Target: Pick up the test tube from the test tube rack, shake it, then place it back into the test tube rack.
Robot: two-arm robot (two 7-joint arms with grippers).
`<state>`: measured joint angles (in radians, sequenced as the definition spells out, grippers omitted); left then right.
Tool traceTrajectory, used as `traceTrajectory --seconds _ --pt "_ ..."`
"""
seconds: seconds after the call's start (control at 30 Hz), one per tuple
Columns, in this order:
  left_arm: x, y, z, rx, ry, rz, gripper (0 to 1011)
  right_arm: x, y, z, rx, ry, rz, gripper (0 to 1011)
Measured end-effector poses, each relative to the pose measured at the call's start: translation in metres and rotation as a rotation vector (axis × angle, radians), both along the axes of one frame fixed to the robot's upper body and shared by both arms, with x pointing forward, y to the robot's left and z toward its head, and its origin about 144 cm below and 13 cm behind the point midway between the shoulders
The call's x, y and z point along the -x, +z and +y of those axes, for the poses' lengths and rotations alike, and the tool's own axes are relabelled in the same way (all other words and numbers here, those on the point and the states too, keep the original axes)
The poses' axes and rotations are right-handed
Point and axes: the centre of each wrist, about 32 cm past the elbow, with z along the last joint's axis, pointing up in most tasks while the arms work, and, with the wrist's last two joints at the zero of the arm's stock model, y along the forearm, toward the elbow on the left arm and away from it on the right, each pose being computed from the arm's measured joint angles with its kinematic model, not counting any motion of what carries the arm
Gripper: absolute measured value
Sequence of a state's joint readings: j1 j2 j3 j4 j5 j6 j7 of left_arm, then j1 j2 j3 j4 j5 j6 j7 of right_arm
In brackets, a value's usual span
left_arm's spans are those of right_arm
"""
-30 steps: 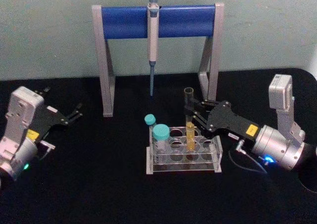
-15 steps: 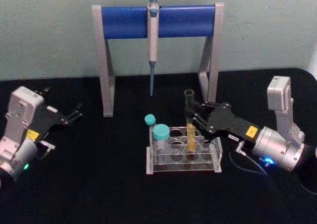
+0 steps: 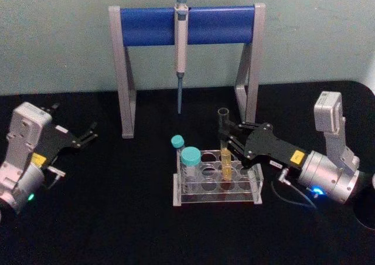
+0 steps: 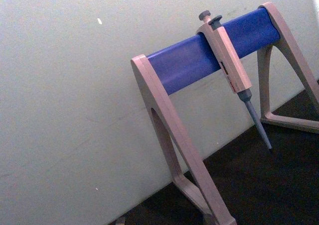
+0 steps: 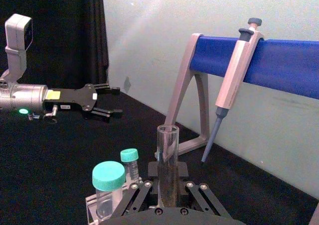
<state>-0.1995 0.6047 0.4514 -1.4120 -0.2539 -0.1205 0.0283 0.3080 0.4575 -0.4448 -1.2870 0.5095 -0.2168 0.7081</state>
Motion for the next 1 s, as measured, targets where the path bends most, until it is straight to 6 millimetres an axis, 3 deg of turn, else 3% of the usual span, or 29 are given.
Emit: traceTrajectory --seconds 1.0 --pt "0.0000 0.0000 0.0000 0.000 0.000 0.000 1001 -0.0002 -0.0008 0.0012 0.012 -0.004 -0.003 214"
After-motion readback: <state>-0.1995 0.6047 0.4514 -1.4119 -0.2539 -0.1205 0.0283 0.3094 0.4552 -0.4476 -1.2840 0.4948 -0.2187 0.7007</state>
